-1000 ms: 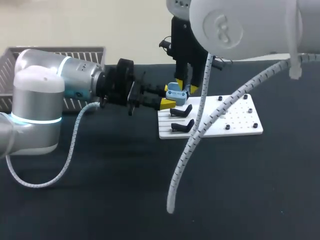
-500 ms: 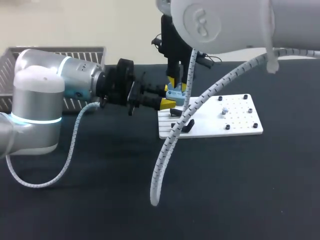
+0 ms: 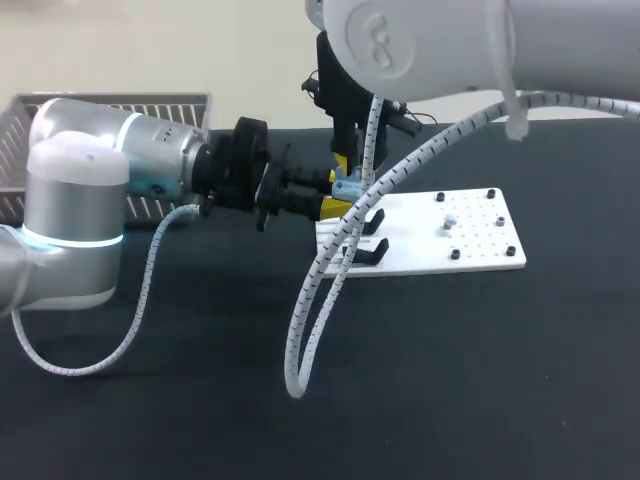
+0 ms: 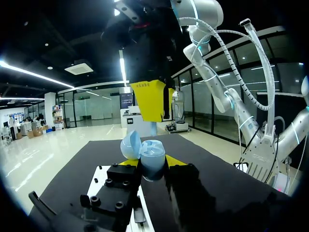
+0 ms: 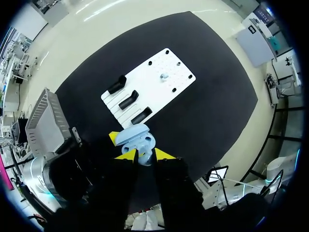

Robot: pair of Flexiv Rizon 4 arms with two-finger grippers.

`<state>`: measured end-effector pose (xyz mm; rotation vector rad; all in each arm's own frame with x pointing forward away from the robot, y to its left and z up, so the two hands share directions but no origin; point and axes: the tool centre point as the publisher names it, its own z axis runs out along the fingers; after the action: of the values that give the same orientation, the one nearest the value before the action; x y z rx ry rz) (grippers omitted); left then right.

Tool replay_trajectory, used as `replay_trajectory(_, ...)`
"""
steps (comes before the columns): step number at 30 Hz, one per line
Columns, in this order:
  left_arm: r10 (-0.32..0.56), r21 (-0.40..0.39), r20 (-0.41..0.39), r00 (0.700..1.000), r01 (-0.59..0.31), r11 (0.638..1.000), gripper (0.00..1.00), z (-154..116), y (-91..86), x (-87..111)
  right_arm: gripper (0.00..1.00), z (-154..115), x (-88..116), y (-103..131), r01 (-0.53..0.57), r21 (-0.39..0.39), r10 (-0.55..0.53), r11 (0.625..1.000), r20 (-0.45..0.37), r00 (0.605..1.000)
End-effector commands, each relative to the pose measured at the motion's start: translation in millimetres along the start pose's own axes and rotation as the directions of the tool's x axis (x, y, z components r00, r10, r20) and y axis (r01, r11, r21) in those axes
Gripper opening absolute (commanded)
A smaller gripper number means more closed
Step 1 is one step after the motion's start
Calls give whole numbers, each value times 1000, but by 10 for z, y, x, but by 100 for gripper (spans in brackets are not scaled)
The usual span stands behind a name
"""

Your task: Pick up each earbud case from the left stands, insert the matching earbuds, close the lid, and place the case in the box.

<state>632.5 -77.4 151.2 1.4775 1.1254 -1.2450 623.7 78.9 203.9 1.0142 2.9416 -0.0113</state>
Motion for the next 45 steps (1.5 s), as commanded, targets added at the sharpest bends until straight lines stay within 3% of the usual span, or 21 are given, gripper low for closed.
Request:
replay_trajectory(1,3,-2,2,1000,-3,1000,0,1,-4,8,0,44,-35,23,-6,7,6,1000,0,1000)
replay_trajectory(24,3,-2,2,1000,-3,1000,0,1,-4,8,0,164,-82,9,-32,20,32,999,1,999)
replay_trajectory(25,3,-2,2,1000,-3,1000,0,1,-4,8,8,169,-84,11,-35,18,35,999,-3,999)
replay_trajectory(26,3,-2,2,1000,-3,1000,0,1,-4,8,36,171,-85,12,-36,16,36,999,-3,999)
replay_trajectory(27,3,-2,2,1000,-3,1000,0,1,-4,8,87,171,-85,12,-37,15,37,999,-3,999)
replay_trajectory(28,3,-2,2,1000,-3,1000,0,1,-4,8,100,171,-82,13,-37,10,37,999,-6,999)
replay_trajectory(33,3,-2,2,1000,-3,1000,0,1,-4,8,100,85,-15,-76,-31,-23,31,999,-15,999)
replay_trajectory(37,3,-2,2,1000,-3,1000,0,1,-4,8,100,-30,94,-295,36,-80,-37,996,-14,999)
replay_trajectory(40,3,-2,2,1000,-3,1000,0,1,-4,8,100,-81,147,-472,171,-127,-164,977,62,984)
replay_trajectory(42,3,-2,2,1000,-3,1000,0,1,-4,8,91,-102,93,-609,227,-166,-209,960,118,971)
replay_trajectory(43,3,-2,2,1000,-3,1000,0,1,-4,8,100,-95,69,-667,250,-160,-228,955,143,963)
replay_trajectory(45,3,-2,2,1000,-3,1000,0,1,-4,8,100,-94,-4,-774,286,-192,-256,939,165,953)
